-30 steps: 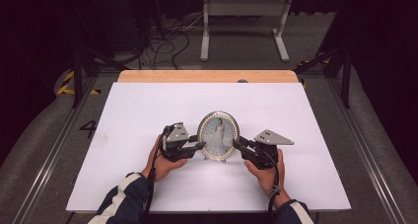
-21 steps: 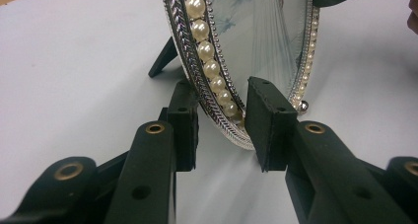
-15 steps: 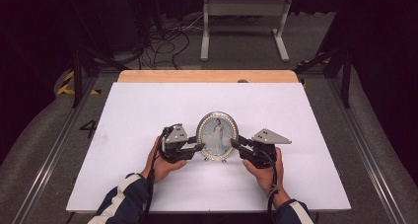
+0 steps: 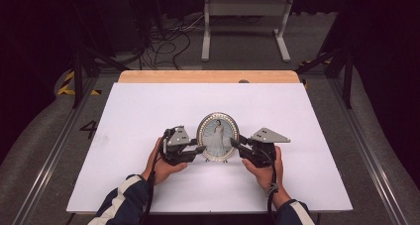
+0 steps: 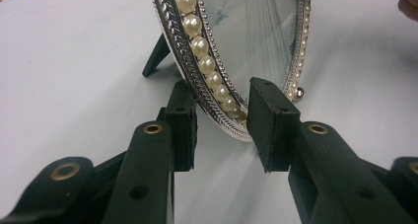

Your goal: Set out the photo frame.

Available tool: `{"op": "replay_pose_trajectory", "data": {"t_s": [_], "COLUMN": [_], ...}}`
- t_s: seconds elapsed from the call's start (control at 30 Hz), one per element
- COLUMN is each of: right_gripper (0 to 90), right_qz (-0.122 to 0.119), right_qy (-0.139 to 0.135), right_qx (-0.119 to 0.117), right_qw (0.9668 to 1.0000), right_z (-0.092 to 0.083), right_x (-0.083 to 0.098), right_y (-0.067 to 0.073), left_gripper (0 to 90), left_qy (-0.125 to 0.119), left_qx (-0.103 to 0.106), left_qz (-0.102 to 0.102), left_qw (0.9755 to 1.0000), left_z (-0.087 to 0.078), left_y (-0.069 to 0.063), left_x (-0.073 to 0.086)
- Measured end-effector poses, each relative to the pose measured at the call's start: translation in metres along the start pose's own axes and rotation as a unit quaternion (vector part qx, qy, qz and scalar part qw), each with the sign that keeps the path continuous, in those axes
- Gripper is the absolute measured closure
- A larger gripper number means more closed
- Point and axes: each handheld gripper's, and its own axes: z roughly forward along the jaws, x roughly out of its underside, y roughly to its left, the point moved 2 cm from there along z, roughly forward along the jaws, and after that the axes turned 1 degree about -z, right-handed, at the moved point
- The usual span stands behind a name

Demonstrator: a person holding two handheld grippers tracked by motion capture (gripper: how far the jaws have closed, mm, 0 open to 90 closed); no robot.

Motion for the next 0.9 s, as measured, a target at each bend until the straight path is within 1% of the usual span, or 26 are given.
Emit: {"op": "replay_pose_trajectory", "data": {"t_s": [0.2, 0.47, 0.6, 0.63, 0.7, 0.73, 0.77, 0.87, 0.9], "right_gripper": [71.6, 71.7, 71.8, 71.7, 70.7, 70.7, 70.1, 69.7, 69.4], "right_qz": [-0.002, -0.003, -0.008, -0.009, -0.022, -0.022, -0.031, -0.038, -0.045], "right_qy": [-0.001, 0.001, 0.003, 0.004, 0.007, 0.007, 0.008, 0.009, 0.012], "right_qx": [0.004, 0.005, 0.005, 0.004, 0.008, 0.008, 0.01, 0.011, 0.014], "right_qw": [1.0, 1.0, 1.0, 0.9999, 0.9997, 0.9997, 0.9994, 0.9992, 0.9988], "right_z": [0.0003, 0.0, -0.0005, -0.0009, -0.0015, -0.0015, -0.0022, -0.0032, -0.0041], "right_x": [-0.0005, -0.0006, -0.0008, -0.0009, -0.0015, -0.0015, -0.0019, -0.0021, -0.0022], "right_y": [-0.0007, -0.0011, -0.0016, -0.0016, -0.0008, -0.0008, 0.0003, 0.0006, 0.0009], "left_gripper": [65.5, 66.0, 66.1, 66.1, 65.9, 65.7, 65.7, 65.6, 65.6], "left_qy": [0.004, 0.004, 0.003, 0.002, 0.0, 0.0, -0.002, -0.004, -0.006], "left_qx": [-0.001, 0.0, 0.001, 0.002, 0.0, 0.0, -0.001, -0.004, -0.006], "left_qz": [0.007, 0.006, 0.006, 0.005, 0.006, 0.006, 0.007, 0.008, 0.008], "left_qw": [1.0, 1.0, 1.0, 1.0, 1.0, 1.0, 1.0, 1.0, 0.9999], "left_z": [0.002, 0.0029, 0.0027, 0.0023, 0.001, 0.001, 0.0001, -0.0011, -0.0024], "left_y": [-0.0007, -0.0003, -0.0003, -0.0003, -0.0001, -0.0001, 0.0, -0.0001, -0.0001], "left_x": [0.0007, 0.001, 0.001, 0.0009, 0.0005, 0.0005, 0.0002, -0.0003, -0.001]}}
